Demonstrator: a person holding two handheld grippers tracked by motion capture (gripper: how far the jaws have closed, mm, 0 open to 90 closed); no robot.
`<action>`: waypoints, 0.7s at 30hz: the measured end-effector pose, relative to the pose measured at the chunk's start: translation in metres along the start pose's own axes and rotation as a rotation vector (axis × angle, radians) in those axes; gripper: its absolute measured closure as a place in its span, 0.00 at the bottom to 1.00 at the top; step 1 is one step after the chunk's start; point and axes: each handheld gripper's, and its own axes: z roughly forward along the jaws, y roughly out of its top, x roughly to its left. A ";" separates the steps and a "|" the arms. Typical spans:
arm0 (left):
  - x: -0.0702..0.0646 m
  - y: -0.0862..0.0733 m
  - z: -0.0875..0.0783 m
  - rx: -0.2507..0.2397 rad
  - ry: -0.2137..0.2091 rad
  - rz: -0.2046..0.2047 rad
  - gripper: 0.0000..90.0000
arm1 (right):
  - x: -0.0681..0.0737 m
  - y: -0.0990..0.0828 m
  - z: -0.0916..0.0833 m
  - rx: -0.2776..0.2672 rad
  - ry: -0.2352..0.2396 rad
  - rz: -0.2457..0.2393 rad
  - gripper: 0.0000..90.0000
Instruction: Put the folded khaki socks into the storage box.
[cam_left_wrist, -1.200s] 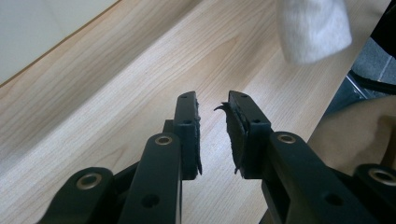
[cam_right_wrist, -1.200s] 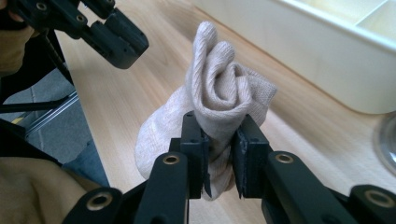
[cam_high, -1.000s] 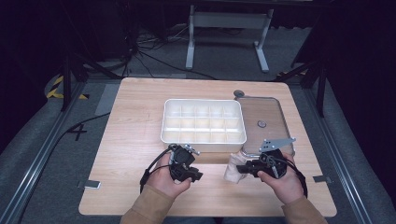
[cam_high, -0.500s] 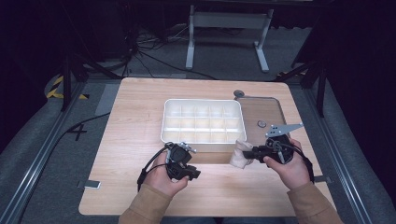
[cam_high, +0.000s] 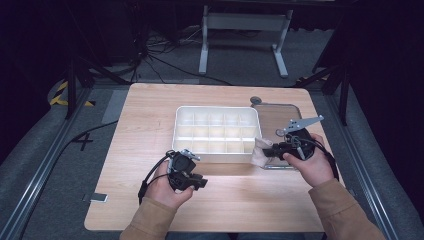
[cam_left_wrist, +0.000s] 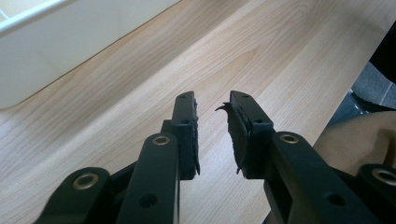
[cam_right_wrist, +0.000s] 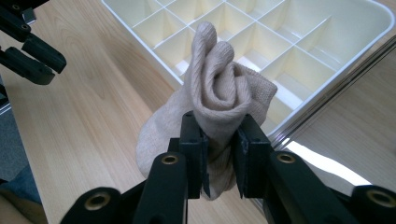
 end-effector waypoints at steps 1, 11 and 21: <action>0.000 0.000 -0.001 -0.004 0.002 -0.001 0.81 | -0.001 0.002 0.000 0.002 0.005 0.004 0.84; 0.004 -0.008 -0.009 -0.028 0.028 -0.016 0.77 | -0.011 0.022 0.001 0.056 -0.023 -0.048 0.84; 0.010 -0.020 -0.019 -0.053 0.047 -0.043 0.76 | -0.016 0.044 0.004 0.112 -0.036 -0.093 0.84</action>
